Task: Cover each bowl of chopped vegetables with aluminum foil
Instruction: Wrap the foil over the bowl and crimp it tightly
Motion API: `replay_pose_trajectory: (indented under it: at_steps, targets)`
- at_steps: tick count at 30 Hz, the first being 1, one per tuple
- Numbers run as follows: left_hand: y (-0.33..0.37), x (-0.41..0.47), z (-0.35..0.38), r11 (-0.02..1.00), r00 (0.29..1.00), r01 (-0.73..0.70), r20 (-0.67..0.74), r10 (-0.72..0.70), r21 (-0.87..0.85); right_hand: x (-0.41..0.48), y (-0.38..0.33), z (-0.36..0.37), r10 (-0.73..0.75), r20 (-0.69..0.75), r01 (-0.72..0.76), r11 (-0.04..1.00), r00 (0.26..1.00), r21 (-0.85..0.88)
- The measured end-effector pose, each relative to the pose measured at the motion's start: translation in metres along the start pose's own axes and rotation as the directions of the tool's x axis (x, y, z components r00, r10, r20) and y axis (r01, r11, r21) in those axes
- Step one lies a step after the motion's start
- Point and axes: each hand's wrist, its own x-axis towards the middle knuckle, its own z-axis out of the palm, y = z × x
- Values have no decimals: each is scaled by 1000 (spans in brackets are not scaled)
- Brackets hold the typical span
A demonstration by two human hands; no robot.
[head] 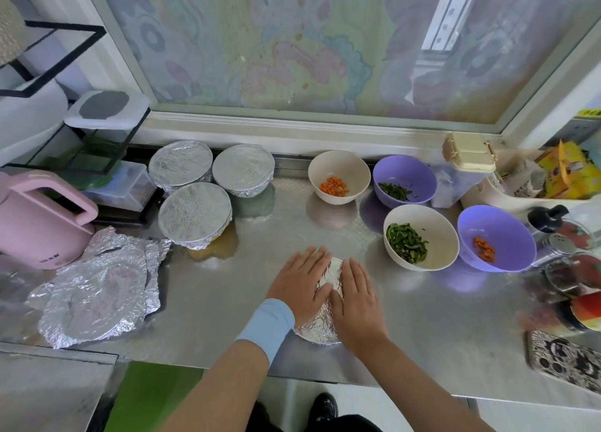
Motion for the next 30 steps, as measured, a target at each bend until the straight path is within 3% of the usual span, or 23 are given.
replay_pose_trajectory:
  at_steps: [5, 9, 12, 14, 17, 25, 27, 30]
  targets:
    - [-6, 4, 7, 995, 999, 7, -53, -12, -104, -3, 2, 6, 31, -33, -26, 990, 999, 136]
    - [-3, 3, 2, 987, 994, 26, -100, -42, -158, -5, 2, 6, 39, -84, -29, 992, 996, 123]
    - [-3, -3, 3, 961, 980, 139, -105, -168, -237, -17, -9, 1, 225, -159, -178, 947, 961, 268]
    - [-5, -9, 1, 903, 939, 281, -102, -329, -326, -25, -25, -1, 337, -108, -260, 861, 935, 437]
    - [-10, -23, -4, 800, 882, 399, -51, -469, -448, -25, -43, -2, 377, -12, -306, 769, 926, 562]
    - [-33, -47, -15, 661, 795, 501, -5, -607, -559, 35, -37, -14, 318, 112, -324, 765, 942, 557]
    - [-43, -35, -20, 696, 796, 493, -53, -604, -521, 49, -35, -17, 302, 153, -336, 773, 941, 539]
    - [-50, -3, -34, 863, 906, 321, -140, -400, -391, 61, -33, -17, 260, 208, -332, 800, 943, 500]
